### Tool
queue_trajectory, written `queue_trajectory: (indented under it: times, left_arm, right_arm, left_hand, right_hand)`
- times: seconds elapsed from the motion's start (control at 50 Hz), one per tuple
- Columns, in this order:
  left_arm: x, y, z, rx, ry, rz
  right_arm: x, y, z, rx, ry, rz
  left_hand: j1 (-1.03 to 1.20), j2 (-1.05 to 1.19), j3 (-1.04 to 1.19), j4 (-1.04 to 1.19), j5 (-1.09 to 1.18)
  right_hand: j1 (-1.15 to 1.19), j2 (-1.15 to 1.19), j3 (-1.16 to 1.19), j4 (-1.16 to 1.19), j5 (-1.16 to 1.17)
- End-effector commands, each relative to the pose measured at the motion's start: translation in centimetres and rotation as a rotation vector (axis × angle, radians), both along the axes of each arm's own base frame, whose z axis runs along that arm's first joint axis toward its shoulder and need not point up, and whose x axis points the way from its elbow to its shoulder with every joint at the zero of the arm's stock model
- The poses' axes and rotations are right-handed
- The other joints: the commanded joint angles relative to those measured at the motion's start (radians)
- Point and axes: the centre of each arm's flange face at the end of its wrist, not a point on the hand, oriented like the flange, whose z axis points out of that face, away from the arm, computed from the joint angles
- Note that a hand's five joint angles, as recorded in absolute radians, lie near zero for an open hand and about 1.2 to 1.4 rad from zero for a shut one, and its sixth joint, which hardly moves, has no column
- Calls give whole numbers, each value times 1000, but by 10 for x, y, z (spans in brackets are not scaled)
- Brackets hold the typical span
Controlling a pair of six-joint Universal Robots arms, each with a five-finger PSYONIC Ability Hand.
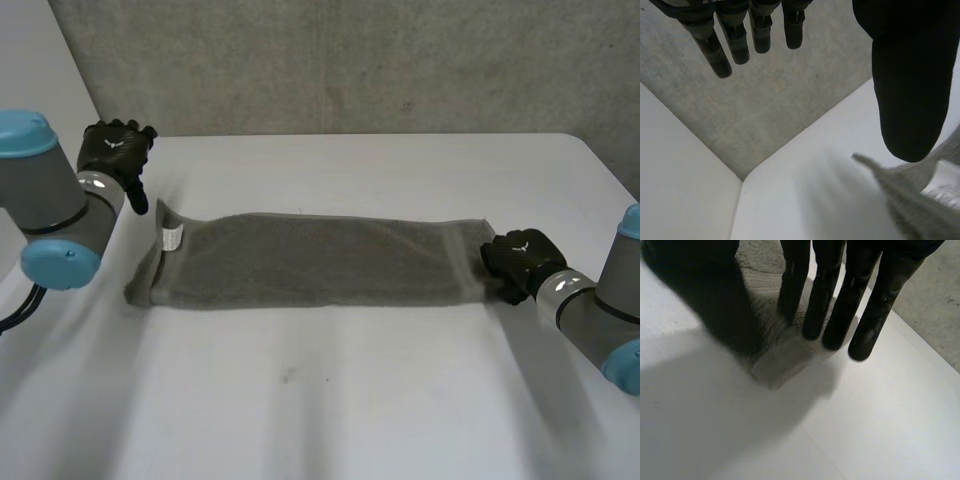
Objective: Fold the towel.
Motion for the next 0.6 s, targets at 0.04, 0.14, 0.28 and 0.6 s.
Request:
queue_trajectory:
  times: [0.04,0.14,0.28,0.6]
  left_arm:
    - [0,39,28,64,205,-32]
    - [-1,69,42,99,270,-89]
    - [9,100,50,103,271,-84]
    - [20,134,51,116,272,-67]
  right_arm:
    - [-28,-19,10,-43,24,-127]
    - [-55,-29,25,-86,76,-218]
    - [-91,-38,37,-143,309,-242]
    - [126,30,98,-499,55,283]
  left_hand:
    - [-8,-3,-4,-3,-11]
    - [-8,-3,-4,-3,-11]
    - [-8,-3,-4,-3,-11]
    - [-20,-15,-16,-15,-22]
  right_hand:
    - [685,555,559,567,600]
    - [685,555,559,567,600]
    - [685,555,559,567,600]
    - [685,555,559,567,600]
